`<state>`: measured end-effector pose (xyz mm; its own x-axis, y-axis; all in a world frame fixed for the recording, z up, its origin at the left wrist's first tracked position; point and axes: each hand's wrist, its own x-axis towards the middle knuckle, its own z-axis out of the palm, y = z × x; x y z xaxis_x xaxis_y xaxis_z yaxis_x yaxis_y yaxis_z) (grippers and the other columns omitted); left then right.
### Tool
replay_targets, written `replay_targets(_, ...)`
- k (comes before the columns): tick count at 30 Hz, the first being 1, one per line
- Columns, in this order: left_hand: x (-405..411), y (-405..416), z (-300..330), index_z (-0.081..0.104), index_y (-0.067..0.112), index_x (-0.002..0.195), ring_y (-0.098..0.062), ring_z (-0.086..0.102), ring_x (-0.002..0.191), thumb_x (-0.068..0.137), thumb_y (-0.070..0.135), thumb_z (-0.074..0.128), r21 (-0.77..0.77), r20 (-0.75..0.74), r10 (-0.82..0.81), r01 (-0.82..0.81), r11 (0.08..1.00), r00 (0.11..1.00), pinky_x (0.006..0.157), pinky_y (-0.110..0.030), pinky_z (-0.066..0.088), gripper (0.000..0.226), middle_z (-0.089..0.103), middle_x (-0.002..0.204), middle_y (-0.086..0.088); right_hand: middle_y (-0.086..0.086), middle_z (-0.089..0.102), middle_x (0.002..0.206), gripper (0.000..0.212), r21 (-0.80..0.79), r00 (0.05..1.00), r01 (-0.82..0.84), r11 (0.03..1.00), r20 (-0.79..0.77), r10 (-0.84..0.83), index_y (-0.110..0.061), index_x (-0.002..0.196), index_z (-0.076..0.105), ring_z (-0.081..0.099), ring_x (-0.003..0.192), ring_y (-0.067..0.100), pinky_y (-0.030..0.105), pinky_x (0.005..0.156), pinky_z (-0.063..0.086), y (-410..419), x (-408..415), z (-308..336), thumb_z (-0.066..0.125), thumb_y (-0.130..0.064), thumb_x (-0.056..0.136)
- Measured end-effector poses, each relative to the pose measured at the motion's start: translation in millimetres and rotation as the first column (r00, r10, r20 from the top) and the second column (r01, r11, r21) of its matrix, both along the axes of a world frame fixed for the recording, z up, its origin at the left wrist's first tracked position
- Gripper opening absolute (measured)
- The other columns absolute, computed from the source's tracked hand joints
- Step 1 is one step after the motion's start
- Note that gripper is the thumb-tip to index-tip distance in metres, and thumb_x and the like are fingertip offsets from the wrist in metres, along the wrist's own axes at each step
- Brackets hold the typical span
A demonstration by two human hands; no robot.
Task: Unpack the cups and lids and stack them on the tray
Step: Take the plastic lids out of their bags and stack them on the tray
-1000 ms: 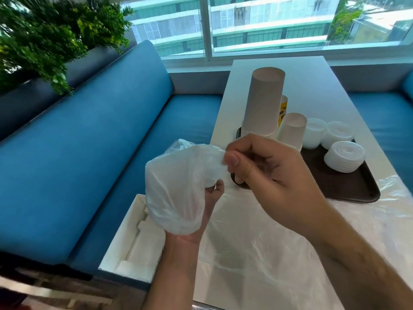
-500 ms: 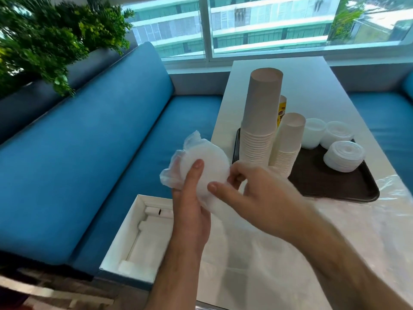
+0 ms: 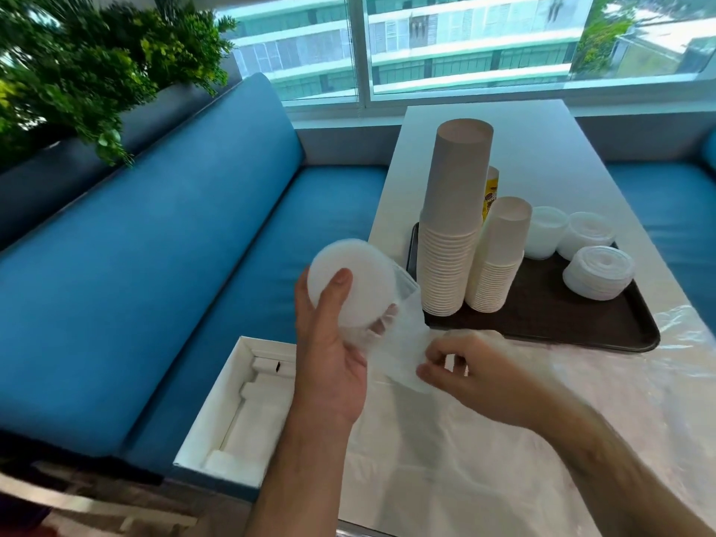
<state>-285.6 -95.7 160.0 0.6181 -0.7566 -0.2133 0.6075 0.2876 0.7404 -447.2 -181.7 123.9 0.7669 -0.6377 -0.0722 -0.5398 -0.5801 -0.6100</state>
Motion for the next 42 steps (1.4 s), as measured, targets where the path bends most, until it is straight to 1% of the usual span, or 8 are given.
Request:
replay_targets(7,-17.8,3.0,-14.1,0.061,0.059,0.115,-0.013,0.056,0.119,0.053,0.060,0.081,0.244,0.586,-0.070,-0.093,0.965,0.807,0.089,-0.041,0.059,0.065,0.045,0.134,0.011,-0.016,0.053,0.119,0.050,-0.085,0.905,0.199,0.976,0.397,-0.150,-0.040,0.129,0.054,0.055,0.096,0.000,0.017,0.076,0.046,-10.3,-14.4,45.1,0.075,-0.031,0.084)
replay_targets(14,-31.1,0.9,-16.5,0.048,0.061,0.119,-0.018,0.049,0.121,0.053,0.073,0.065,0.381,0.743,-0.211,-0.142,0.914,0.635,0.092,-0.035,0.058,0.069,0.036,0.133,0.013,-0.017,0.046,0.140,0.068,-0.213,0.950,0.025,0.977,0.310,0.043,-0.037,0.142,0.049,0.046,0.109,-0.005,0.013,0.096,0.050,-0.4,-8.1,49.4,0.081,-0.036,0.082)
replay_targets(18,-33.3,-1.9,-18.1,0.050,0.068,0.114,-0.020,0.049,0.122,0.053,0.084,0.070,0.388,0.669,-0.224,-0.076,0.919,0.709,0.093,-0.044,0.059,0.066,0.038,0.134,0.013,-0.009,0.052,0.135,0.062,-0.250,0.917,0.083,0.965,0.398,0.024,-0.030,0.132,0.060,0.053,0.104,0.002,0.018,0.090,0.054,-1.8,-8.8,40.8,0.086,-0.029,0.076)
replay_targets(23,-34.9,-3.8,-16.8,0.054,0.055,0.125,-0.020,0.056,0.119,0.071,0.071,0.059,0.315,0.467,-0.194,0.043,0.948,0.863,0.088,-0.041,0.060,0.056,0.046,0.132,0.009,-0.002,0.061,0.130,0.056,-0.252,0.867,0.140,0.957,0.498,0.005,-0.022,0.125,0.066,0.062,0.098,0.010,0.033,0.084,0.061,-0.1,-11.6,35.0,0.089,-0.024,0.074)
replay_targets(27,-35.7,-4.4,-12.9,0.061,0.051,0.120,-0.026,0.060,0.120,0.074,0.063,0.075,0.260,0.336,-0.213,0.127,0.957,0.917,0.077,-0.040,0.062,0.050,0.050,0.138,0.000,-0.001,0.064,0.128,0.055,-0.243,0.848,0.158,0.957,0.529,-0.006,-0.020,0.125,0.066,0.066,0.103,0.017,0.039,0.083,0.062,0.1,-11.8,32.3,0.088,-0.023,0.075)
replay_targets(33,-37.4,-7.7,-14.8,0.061,0.050,0.123,-0.029,0.060,0.121,0.076,0.060,0.072,0.251,0.296,-0.225,0.152,0.956,0.928,0.075,-0.038,0.060,0.050,0.053,0.139,-0.002,-0.014,0.057,0.126,0.057,-0.171,0.875,0.097,0.980,0.484,-0.003,-0.030,0.128,0.062,0.060,0.109,0.009,0.025,0.088,0.059,-7.6,-17.5,34.0,0.085,-0.028,0.077)
replay_targets(37,-42.3,-10.0,-13.4,0.065,0.048,0.117,-0.024,0.063,0.118,0.073,0.059,0.068,0.231,0.268,-0.211,0.150,0.961,0.940,0.073,-0.034,0.060,0.045,0.060,0.134,0.002,-0.030,0.056,0.097,0.042,-0.054,0.907,0.086,0.995,0.417,-0.055,-0.041,0.107,0.061,0.057,0.091,-0.007,0.008,0.074,0.047,-16.1,-24.8,38.8,0.086,-0.033,0.075)
replay_targets(42,-44.2,-14.8,-16.0,0.064,0.048,0.119,-0.022,0.061,0.119,0.069,0.060,0.065,0.253,0.268,-0.181,0.112,0.961,0.946,0.074,-0.032,0.059,0.051,0.062,0.130,0.010,-0.003,0.072,0.092,0.020,0.254,0.886,-0.094,0.963,0.463,-0.036,-0.028,0.100,0.071,0.067,0.083,0.024,0.048,0.079,0.057,-23.5,-33.4,31.3,0.080,-0.035,0.084)
